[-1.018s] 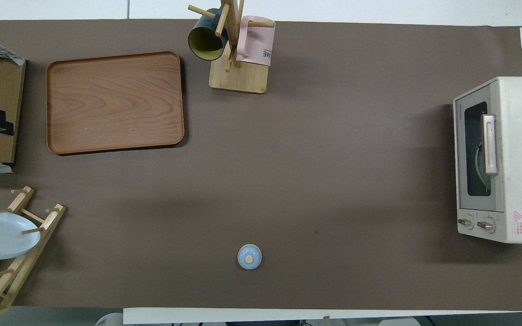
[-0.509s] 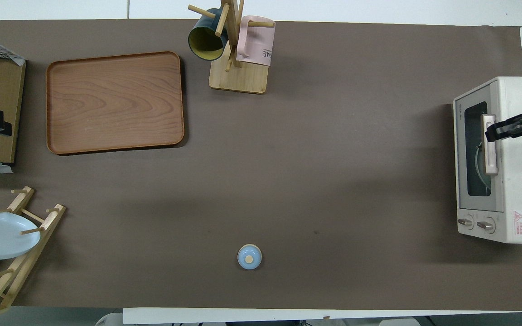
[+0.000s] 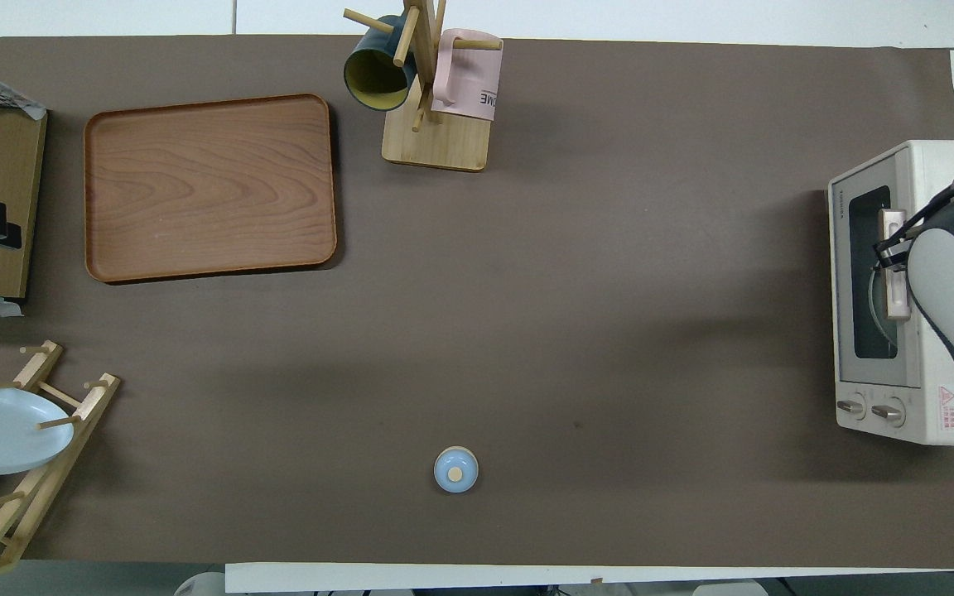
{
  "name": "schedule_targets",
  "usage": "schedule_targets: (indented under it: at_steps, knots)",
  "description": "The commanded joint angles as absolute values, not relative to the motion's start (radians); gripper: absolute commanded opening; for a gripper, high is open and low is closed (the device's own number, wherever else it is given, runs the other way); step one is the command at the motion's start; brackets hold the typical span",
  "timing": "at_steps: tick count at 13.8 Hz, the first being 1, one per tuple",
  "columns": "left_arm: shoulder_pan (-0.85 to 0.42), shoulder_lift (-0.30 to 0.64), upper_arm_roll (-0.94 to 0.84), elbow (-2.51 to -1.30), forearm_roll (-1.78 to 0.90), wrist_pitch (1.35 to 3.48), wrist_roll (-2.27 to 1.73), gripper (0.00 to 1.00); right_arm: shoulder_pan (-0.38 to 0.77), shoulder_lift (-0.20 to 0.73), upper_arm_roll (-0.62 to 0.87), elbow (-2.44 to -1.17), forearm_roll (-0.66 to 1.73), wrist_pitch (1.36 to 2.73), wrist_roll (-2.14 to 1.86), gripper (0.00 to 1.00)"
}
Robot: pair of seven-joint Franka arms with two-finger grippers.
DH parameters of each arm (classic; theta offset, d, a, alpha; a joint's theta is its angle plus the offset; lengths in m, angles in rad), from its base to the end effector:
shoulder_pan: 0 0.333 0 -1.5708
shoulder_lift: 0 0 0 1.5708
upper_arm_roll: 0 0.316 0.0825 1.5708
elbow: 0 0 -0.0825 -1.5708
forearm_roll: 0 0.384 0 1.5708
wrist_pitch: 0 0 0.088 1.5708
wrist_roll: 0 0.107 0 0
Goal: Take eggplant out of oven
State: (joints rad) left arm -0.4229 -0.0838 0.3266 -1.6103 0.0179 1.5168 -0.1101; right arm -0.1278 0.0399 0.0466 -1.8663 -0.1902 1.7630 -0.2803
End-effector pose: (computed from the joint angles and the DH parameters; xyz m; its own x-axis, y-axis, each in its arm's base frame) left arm 0.5226 -0.0406 0.6439 0.9998 0.0133 -0.0150 0.0134 -0.9999 0.0074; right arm 0.5539 -0.0621 0.4800 0.9547 0.2300 -0.1890 0.2564 -0.9579 0.1294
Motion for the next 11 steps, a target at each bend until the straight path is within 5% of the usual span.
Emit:
schedule_targets:
  at_steps: [1,11]
  knots:
    - [-0.414,-0.095,0.321,-1.611,0.031,1.499,-0.103,1.0,-0.132,0.02,0.055,-1.947,-0.207,1.828,-0.275,0.0]
    - [-0.414,-0.095,0.321,-1.611,0.032,1.497,-0.103,1.0,-0.003,0.21,0.06,-1.98,-0.187,2.066,-0.086,0.0]
